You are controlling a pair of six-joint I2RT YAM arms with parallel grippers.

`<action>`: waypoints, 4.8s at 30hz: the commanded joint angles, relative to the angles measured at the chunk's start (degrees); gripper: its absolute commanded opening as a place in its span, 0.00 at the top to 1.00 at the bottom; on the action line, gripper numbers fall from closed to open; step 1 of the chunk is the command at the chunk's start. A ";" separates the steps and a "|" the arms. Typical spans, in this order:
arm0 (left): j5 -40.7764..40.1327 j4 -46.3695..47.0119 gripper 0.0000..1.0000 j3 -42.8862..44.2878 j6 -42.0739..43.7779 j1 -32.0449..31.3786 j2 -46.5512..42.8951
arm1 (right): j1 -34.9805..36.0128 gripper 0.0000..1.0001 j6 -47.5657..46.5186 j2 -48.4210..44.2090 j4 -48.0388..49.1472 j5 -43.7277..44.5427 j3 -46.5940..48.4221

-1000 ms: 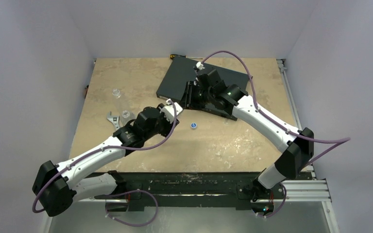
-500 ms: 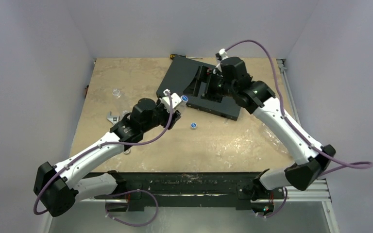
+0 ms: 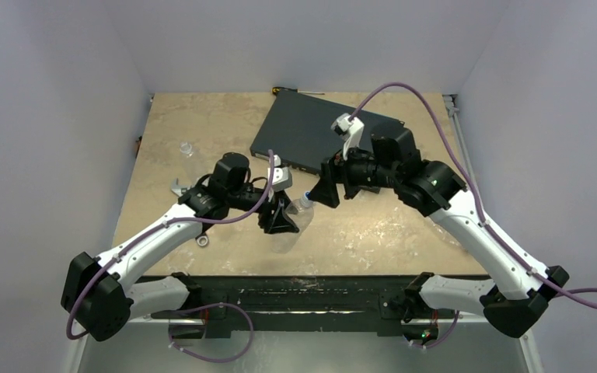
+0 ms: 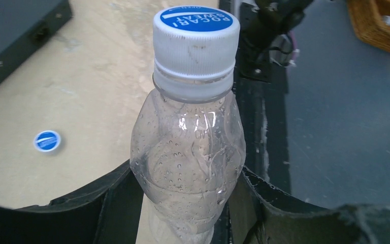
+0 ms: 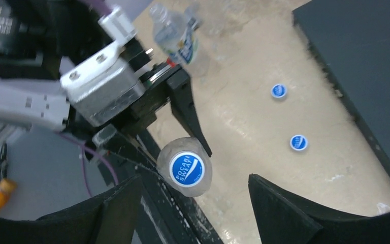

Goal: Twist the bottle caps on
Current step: Screw the bottle cap onto the plastic bottle.

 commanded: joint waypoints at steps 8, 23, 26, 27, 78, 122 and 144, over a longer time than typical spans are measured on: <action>18.18 -0.95 1.00 1.34 -0.51 0.51 1.41 | 5.14 0.38 -10.76 0.79 -1.81 -11.27 -1.95; 17.83 -0.60 1.00 1.25 -0.06 0.46 1.37 | 5.22 0.59 -9.89 3.17 -1.75 -14.79 -1.06; 17.45 -0.91 1.00 1.25 0.25 0.46 1.41 | 5.22 0.74 -8.41 3.11 -1.06 -14.21 -0.87; 16.85 -1.02 1.00 1.19 0.34 0.49 1.40 | 5.21 0.79 -7.56 3.15 -0.83 -13.77 -0.95; 8.92 7.78 1.00 0.82 -4.09 1.87 -0.98 | -0.49 0.14 -2.62 -0.44 -1.33 -1.42 1.58; -38.94 21.65 1.00 1.54 1.25 -3.74 -4.03 | 6.29 1.00 26.65 19.35 0.29 4.31 6.12; -28.61 12.63 1.00 0.14 -0.04 0.95 -5.54 | -0.40 0.02 23.17 10.29 1.22 11.79 9.69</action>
